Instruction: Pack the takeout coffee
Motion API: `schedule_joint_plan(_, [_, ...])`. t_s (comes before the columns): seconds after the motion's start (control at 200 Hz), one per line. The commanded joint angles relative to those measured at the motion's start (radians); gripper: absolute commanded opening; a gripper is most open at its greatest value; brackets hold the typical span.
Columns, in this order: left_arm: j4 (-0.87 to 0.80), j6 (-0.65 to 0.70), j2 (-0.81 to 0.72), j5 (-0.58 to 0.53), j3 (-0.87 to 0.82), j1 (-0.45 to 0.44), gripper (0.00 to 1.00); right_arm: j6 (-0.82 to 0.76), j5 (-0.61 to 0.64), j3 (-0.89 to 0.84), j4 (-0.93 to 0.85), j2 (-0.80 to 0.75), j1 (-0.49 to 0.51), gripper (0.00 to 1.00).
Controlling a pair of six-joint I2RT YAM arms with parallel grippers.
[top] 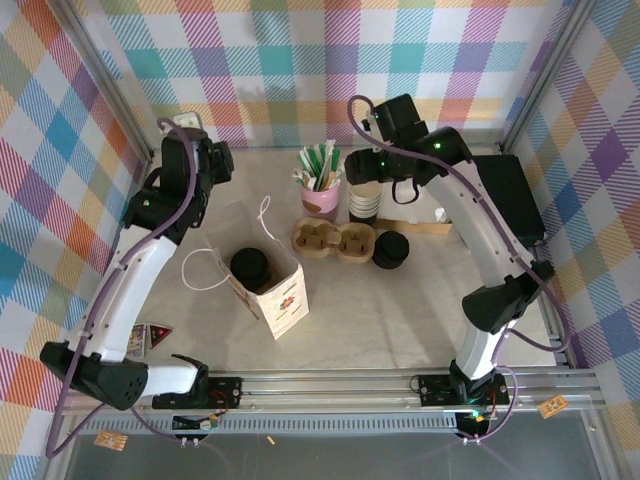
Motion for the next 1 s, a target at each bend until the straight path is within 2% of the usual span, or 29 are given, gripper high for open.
schedule_joint_plan(0.0, [-0.002, 0.039, 0.026, -0.034, 0.04, 0.012, 0.61, 0.034, 0.017, 0.033, 0.003, 0.013, -0.035, 0.75])
schedule_joint_plan(0.165, [0.015, -0.014, 0.044, -0.087, 0.061, 0.013, 0.61, 0.038, -0.022, -0.014, 0.053, 0.017, -0.096, 0.73])
schedule_joint_plan(0.29, [0.047, 0.055, 0.078, -0.034, 0.088, 0.013, 0.61, 0.057, -0.029, -0.013, 0.033, 0.035, -0.149, 0.71])
schedule_joint_plan(0.38, [-0.02, 0.019, 0.126, -0.046, 0.155, 0.014, 0.62, 0.079, -0.019, -0.026, 0.018, 0.044, -0.184, 0.7])
schedule_joint_plan(0.505, [-0.069, 0.034, 0.187, 0.065, 0.248, 0.018, 0.63, 0.067, -0.006, 0.011, -0.02, 0.072, -0.217, 0.71])
schedule_joint_plan(0.57, [-0.087, 0.019, 0.205, 0.079, 0.279, 0.018, 0.64, 0.057, -0.01, 0.026, -0.025, 0.082, -0.221, 0.71])
schedule_joint_plan(0.83, [-0.115, -0.044, 0.23, 0.155, 0.294, 0.024, 0.65, 0.024, -0.242, 0.246, -0.063, 0.226, -0.206, 0.52])
schedule_joint_plan(0.905, [-0.119, -0.058, 0.237, 0.183, 0.292, 0.025, 0.64, -0.011, -0.317, 0.283, -0.042, 0.266, -0.184, 0.5])
schedule_joint_plan(0.995, [-0.133, -0.074, 0.245, 0.209, 0.297, 0.025, 0.64, -0.012, -0.336, 0.355, -0.035, 0.323, -0.164, 0.5])
